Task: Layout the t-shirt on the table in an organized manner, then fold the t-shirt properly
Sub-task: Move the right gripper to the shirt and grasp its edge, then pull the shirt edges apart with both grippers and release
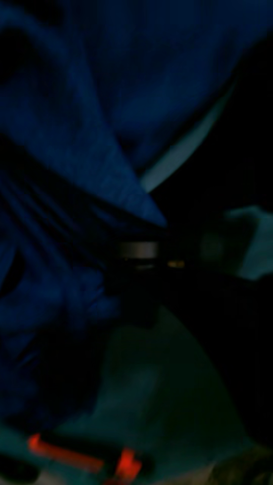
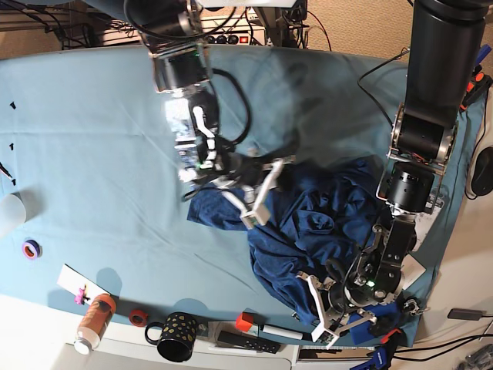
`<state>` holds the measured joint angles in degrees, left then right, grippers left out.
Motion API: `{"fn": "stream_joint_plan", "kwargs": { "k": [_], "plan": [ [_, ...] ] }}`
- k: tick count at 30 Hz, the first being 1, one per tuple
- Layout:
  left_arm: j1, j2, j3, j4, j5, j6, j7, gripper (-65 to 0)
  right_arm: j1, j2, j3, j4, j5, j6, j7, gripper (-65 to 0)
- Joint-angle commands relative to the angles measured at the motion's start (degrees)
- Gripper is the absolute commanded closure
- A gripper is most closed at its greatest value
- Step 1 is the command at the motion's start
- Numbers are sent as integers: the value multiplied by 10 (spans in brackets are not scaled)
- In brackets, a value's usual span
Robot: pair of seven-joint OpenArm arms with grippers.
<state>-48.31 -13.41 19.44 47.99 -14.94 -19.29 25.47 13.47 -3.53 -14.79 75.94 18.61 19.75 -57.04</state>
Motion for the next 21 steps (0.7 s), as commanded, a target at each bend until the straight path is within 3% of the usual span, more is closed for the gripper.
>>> {"fn": "stream_joint_plan", "kwargs": {
  "k": [1,4,6,9,17,21],
  "plan": [
    [-25,-4,-3,10,7,2,-13,0,9,17,3,32,-35,-8,-28,0],
    [-25,-9,-3,10,19,3,-13,0,8,60,3,127,-105,-23,-63,0],
    [-25,-11,-3,10,19,3,-13,0,4,92,3,183,-161,-52,-64,0],
    [-24,-16,-3,10,19,19,-13,0,-15,133,3,257,-225,-65,-74,0],
    [-23,-28,-3,10,19,30,-10,0,-106,205,3,465,-402,-85,-72,0],
    [-17,-31,-3,10,19,30,-3,0,-171,231,3,578,-440,-87,-63,0]
  ]
}}
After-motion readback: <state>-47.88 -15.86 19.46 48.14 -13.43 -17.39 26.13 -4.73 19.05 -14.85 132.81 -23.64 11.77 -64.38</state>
